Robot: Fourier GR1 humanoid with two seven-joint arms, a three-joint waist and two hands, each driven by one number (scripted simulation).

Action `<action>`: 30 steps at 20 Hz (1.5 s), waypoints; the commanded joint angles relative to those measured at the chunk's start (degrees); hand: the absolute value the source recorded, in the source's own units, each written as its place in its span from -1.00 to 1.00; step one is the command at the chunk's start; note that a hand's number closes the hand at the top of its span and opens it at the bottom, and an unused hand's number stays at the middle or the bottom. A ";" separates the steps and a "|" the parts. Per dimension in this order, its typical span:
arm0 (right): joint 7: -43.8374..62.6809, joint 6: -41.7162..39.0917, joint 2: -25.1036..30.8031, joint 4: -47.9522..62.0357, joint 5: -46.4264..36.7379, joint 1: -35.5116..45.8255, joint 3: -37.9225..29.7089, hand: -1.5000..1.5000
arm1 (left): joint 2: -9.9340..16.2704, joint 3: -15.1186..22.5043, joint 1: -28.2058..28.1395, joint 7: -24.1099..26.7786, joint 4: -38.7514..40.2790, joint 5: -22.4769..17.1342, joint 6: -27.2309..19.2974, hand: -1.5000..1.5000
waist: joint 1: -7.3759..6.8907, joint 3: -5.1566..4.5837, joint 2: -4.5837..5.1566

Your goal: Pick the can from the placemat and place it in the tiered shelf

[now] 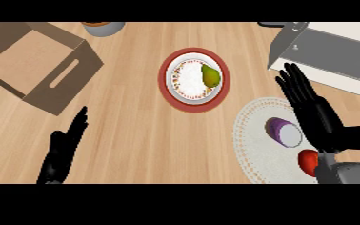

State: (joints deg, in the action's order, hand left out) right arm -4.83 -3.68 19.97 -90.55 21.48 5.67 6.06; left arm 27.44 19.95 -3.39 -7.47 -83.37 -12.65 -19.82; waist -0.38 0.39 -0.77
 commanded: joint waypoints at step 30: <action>-10.42 4.32 9.66 -23.22 -21.50 -41.26 -21.85 -1.00 | -5.62 -10.07 6.98 -5.28 7.01 -9.04 7.76 0.00 | 0.93 -0.55 0.80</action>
State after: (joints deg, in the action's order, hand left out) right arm -26.49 -2.04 29.63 -103.87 3.57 -32.87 -17.51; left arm 22.48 9.96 2.12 -11.76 -76.23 -22.72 -10.77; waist 0.76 -0.14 -0.06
